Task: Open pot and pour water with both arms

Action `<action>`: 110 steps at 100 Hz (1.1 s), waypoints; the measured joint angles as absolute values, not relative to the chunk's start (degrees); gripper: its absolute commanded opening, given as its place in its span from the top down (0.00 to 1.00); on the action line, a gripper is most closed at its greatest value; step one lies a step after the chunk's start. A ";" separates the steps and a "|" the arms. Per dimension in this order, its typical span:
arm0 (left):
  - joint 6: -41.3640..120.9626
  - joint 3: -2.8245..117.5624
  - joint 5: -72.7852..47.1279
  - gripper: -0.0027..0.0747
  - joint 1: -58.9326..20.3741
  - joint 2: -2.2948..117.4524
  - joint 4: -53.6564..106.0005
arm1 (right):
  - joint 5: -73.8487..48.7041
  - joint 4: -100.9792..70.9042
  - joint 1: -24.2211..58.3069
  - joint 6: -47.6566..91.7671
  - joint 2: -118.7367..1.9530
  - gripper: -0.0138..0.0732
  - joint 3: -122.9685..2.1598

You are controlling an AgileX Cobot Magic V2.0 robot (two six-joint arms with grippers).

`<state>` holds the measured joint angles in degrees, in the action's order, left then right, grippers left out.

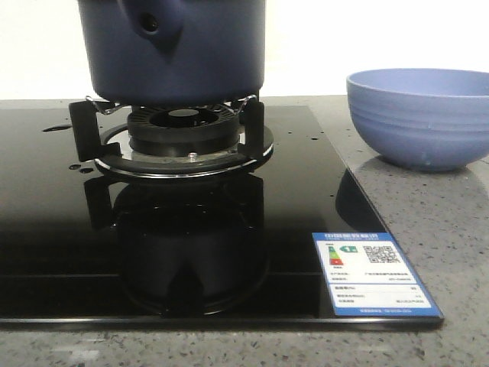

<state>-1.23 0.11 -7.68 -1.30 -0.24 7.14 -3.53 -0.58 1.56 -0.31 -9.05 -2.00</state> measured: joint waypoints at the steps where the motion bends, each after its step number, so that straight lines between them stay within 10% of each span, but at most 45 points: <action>1: -1.23 0.11 -7.68 0.99 -1.30 -0.24 7.14 | -3.53 -0.49 1.41 -0.31 -8.41 0.91 -1.47; 110: -1.23 0.11 -7.83 0.99 -1.30 -0.24 7.14 | -10.81 -1.14 -2.10 -2.23 0.59 0.91 0.53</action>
